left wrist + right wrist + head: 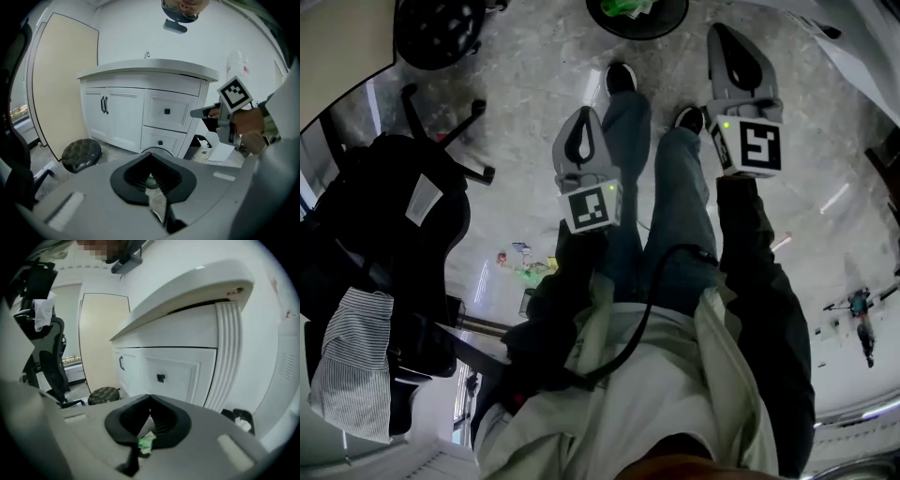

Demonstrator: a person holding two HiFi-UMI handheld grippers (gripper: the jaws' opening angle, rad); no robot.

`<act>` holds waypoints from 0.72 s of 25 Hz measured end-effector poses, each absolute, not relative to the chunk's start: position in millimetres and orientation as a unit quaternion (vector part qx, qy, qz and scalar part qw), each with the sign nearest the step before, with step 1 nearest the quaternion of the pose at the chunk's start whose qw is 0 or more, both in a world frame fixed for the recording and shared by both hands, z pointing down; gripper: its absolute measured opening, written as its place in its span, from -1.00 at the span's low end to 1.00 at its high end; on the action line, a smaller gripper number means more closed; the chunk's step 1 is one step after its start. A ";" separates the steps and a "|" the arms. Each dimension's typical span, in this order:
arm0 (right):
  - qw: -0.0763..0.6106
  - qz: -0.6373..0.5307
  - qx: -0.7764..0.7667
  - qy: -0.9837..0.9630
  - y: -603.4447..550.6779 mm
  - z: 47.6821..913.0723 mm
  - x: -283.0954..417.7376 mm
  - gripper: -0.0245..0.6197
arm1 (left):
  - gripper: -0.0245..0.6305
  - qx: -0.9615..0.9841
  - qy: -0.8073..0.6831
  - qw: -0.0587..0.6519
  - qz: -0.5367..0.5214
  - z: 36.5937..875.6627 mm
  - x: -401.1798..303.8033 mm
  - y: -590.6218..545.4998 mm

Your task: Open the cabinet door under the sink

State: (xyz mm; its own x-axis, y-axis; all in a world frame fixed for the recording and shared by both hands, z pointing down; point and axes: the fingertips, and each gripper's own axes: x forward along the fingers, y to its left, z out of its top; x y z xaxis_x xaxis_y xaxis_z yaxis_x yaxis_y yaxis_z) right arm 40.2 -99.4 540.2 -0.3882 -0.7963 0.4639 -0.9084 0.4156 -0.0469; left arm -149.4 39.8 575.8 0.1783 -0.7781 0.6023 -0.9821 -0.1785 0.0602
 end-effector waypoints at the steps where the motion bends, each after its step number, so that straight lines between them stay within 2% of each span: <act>1: 0.191 0.146 0.511 -0.825 -77.5 541.1 37.4 -0.92 | -0.91 0.736 -0.598 0.224 0.227 572.9 -145.7 43.5; 9: 0.215 0.183 0.426 -0.859 64.5 501.6 54.0 -0.92 | -0.91 0.750 -0.591 0.197 0.222 505.4 -99.0 76.4; 18: 0.200 0.196 0.364 -0.888 131.8 423.5 93.6 -0.92 | -0.91 0.771 -0.572 0.172 0.221 396.5 -21.4 109.2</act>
State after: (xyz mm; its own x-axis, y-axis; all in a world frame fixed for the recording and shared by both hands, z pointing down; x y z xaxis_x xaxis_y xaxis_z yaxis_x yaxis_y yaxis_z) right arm 93.6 131.8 423.5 -0.6551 -0.5681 0.4981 -0.7251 0.6581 -0.2030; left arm -21.4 109.2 396.5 0.2474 -0.8066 0.5368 -0.9582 -0.2859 0.0122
